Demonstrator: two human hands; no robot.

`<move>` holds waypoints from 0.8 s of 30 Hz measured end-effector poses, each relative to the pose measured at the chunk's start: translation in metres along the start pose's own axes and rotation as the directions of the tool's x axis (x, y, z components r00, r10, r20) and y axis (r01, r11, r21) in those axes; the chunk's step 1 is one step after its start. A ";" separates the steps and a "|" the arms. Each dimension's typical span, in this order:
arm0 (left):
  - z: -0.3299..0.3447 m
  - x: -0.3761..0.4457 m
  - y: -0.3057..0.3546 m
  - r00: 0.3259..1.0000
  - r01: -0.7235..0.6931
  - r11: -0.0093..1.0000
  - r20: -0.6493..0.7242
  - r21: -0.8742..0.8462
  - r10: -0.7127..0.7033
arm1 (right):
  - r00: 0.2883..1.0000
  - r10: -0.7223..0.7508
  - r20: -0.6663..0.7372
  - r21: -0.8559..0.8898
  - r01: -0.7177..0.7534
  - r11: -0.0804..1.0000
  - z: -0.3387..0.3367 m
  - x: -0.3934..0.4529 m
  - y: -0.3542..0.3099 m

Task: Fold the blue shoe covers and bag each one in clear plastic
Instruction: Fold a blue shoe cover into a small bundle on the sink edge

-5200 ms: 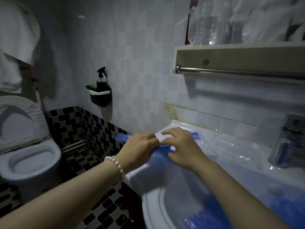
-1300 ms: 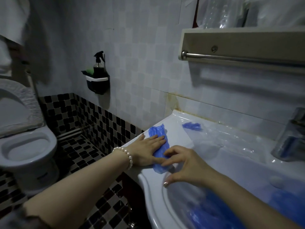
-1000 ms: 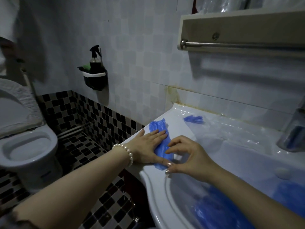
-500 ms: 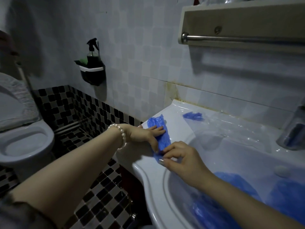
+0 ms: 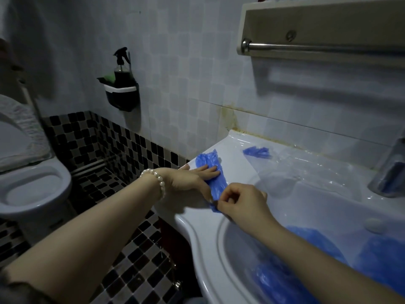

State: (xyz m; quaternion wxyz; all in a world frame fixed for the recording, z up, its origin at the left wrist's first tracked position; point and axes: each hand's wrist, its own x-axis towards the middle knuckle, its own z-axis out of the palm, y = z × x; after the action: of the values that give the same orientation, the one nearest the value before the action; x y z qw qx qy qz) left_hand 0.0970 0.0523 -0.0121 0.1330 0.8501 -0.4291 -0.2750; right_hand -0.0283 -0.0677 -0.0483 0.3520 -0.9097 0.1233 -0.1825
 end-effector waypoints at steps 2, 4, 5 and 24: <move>0.002 0.000 0.000 1.000 -0.003 0.997 -0.010 0.073 0.004 | 1.000 0.017 -0.018 0.045 -0.016 0.999 0.001 0.000 0.004; 0.005 0.001 -0.002 0.999 -0.006 0.987 -0.031 0.164 0.011 | 1.000 0.008 -0.009 0.124 -0.007 0.992 0.003 0.002 0.006; 0.005 0.002 -0.002 0.999 -0.008 0.985 -0.037 0.173 0.014 | 1.000 -0.006 0.016 0.216 0.003 0.976 0.002 0.004 0.006; 0.001 0.001 0.002 1.000 0.002 0.999 -0.027 0.054 0.000 | 0.996 0.023 0.081 -0.106 -0.015 0.994 0.004 0.007 0.005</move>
State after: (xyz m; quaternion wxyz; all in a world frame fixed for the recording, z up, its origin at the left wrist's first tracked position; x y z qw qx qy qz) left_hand 0.0956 0.0500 -0.0123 0.1155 0.8572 -0.4341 -0.2519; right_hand -0.0205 -0.0713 -0.0525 0.3102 -0.9325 0.1269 -0.1349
